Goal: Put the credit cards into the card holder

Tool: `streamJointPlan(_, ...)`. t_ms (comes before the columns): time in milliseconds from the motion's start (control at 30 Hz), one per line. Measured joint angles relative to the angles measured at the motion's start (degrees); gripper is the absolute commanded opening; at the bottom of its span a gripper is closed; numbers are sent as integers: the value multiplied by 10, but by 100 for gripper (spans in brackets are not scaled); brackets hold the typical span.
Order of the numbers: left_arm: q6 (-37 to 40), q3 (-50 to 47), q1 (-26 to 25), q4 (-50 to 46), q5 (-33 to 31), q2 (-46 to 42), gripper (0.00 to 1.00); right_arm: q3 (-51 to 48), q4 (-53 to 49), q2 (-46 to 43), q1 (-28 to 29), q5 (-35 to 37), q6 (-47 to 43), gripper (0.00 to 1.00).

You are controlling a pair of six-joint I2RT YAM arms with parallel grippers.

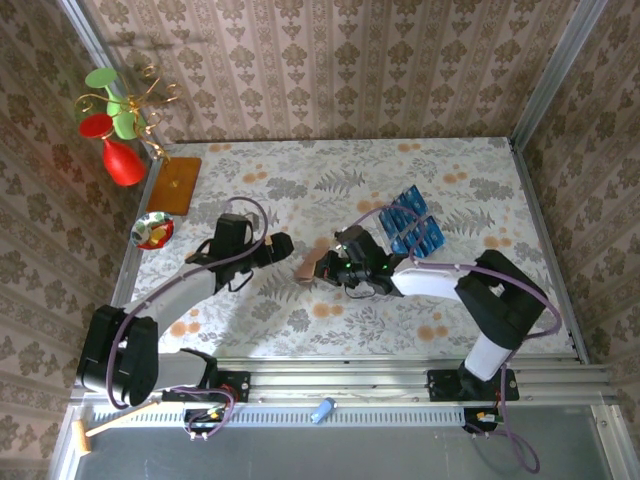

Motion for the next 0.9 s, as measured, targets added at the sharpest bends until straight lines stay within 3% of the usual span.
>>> streamJointPlan(233, -12, 33, 7, 11, 48, 7, 100, 12, -47, -59, -25, -28, -51, 0)
streamJointPlan(533, -108, 37, 7, 97, 117, 54, 100, 7, -57, -129, -57, -81, -111, 0)
streamJointPlan(900, -197, 71, -6, 188, 151, 107, 100, 8, -35, -138, -70, -106, -114, 0)
